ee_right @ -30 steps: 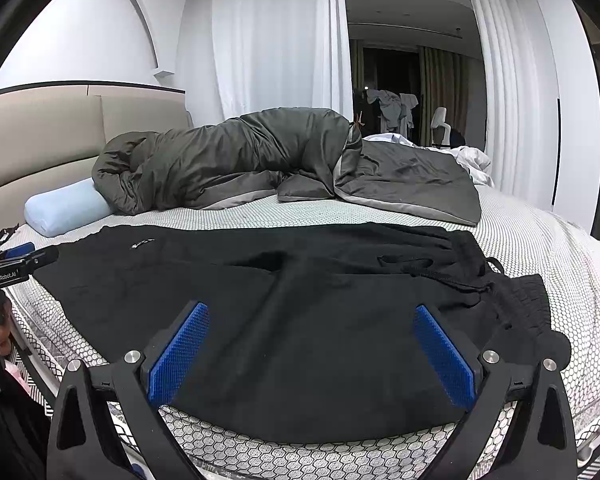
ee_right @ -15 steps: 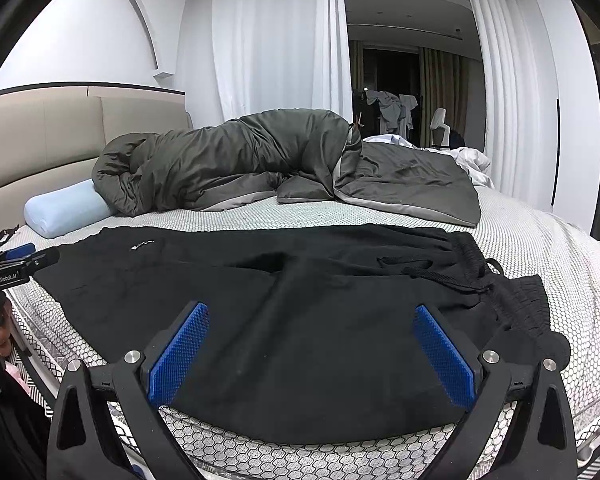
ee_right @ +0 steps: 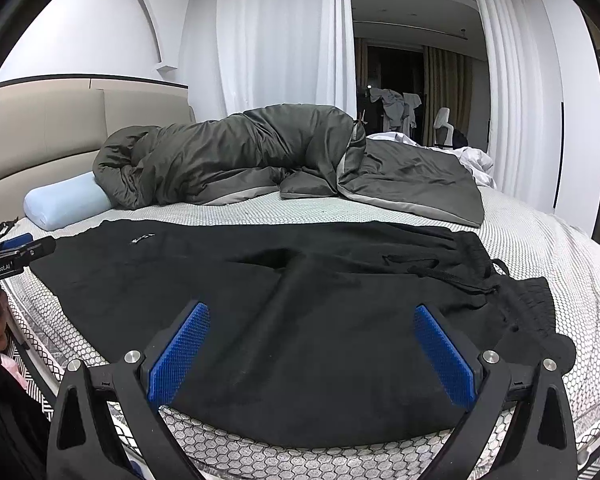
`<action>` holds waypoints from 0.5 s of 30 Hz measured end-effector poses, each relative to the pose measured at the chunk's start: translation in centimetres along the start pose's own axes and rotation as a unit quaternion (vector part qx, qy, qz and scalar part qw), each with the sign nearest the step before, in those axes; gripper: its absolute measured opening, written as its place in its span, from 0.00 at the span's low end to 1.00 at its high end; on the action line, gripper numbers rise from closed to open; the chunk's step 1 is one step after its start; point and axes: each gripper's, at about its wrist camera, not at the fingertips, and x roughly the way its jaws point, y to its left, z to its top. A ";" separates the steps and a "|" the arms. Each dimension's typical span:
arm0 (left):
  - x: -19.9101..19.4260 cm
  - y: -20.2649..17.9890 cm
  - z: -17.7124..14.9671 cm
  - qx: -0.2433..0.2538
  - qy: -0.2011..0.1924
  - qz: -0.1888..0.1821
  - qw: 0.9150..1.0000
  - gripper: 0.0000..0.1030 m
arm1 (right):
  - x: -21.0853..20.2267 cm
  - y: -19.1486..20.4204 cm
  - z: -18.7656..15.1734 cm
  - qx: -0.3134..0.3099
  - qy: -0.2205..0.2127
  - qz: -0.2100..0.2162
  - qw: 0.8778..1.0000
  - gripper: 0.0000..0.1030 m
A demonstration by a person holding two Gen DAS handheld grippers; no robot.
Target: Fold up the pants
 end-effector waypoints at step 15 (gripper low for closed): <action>-0.1 0.3 0.2 -0.002 0.001 0.000 1.000 0.99 | 1.0 0.9 0.3 -0.008 0.006 -0.005 1.000 1.00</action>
